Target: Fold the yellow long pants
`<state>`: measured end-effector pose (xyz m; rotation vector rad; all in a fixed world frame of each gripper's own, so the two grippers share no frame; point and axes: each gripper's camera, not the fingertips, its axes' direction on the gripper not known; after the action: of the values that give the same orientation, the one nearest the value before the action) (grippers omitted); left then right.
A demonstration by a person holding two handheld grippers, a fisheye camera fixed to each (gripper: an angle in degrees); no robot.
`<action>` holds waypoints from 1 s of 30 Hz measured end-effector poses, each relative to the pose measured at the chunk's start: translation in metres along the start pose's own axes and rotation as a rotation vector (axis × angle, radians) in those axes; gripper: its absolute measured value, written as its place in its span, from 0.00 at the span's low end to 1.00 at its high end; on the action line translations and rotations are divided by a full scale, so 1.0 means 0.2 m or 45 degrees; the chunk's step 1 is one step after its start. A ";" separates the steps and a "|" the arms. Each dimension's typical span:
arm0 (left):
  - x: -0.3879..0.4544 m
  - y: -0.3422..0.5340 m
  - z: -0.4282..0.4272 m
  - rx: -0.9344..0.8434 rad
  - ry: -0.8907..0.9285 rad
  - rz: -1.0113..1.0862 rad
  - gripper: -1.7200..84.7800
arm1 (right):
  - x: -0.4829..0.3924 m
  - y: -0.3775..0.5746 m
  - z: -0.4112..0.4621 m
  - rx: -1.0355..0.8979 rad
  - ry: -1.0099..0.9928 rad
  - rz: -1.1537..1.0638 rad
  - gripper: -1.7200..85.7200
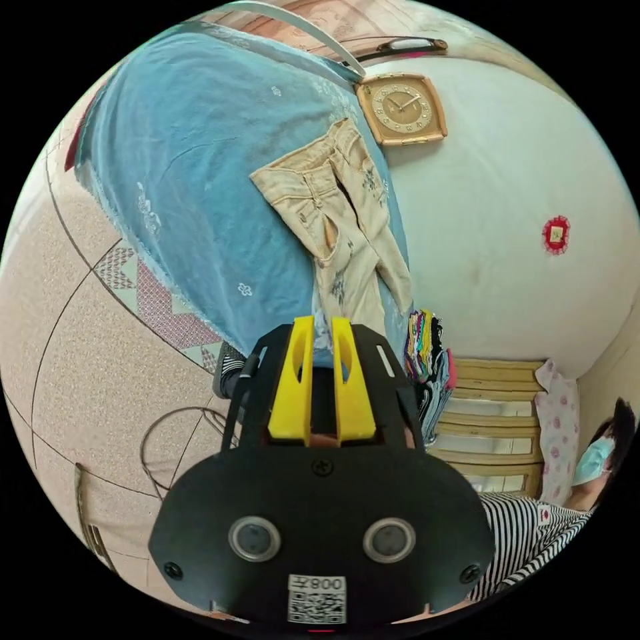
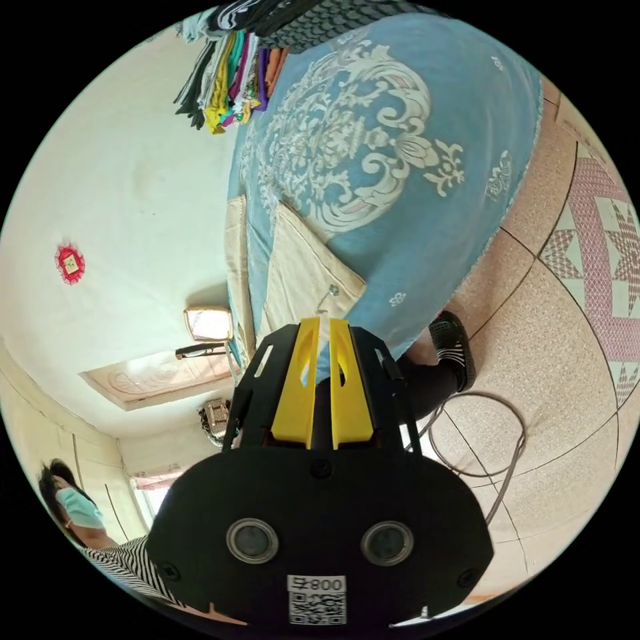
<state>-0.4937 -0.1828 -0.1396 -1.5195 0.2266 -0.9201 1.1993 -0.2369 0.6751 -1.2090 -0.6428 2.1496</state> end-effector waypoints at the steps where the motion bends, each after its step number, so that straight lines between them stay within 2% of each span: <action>1: 0.03 -0.01 0.05 -0.022 -0.006 0.038 0.09 | -0.08 -0.02 0.02 -0.002 -0.013 -0.046 0.06; 7: 0.49 -0.23 0.62 -0.221 0.018 0.436 0.11 | -0.65 -0.26 0.31 -0.096 -0.060 -0.368 0.08; 13: 0.86 -0.49 1.22 -0.363 -0.090 0.714 0.11 | -1.20 -0.58 0.73 -0.218 0.117 -0.630 0.10; 21: 1.11 -0.56 2.03 -0.513 -0.536 1.150 0.13 | -1.48 -1.02 1.19 -0.169 0.089 -0.511 0.11; 26: 1.12 -0.53 2.36 -0.531 -0.757 1.270 0.12 | -1.60 -1.20 1.39 -0.054 0.205 -0.514 0.12; 30: 1.11 -0.53 2.46 -0.481 -0.713 1.288 0.12 | -1.70 -1.22 1.51 -0.060 0.235 -0.609 0.12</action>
<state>-0.0638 0.0662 0.0985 -1.6448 0.6981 0.3688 1.1389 -0.3345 1.1784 -1.1250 -0.8101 1.6162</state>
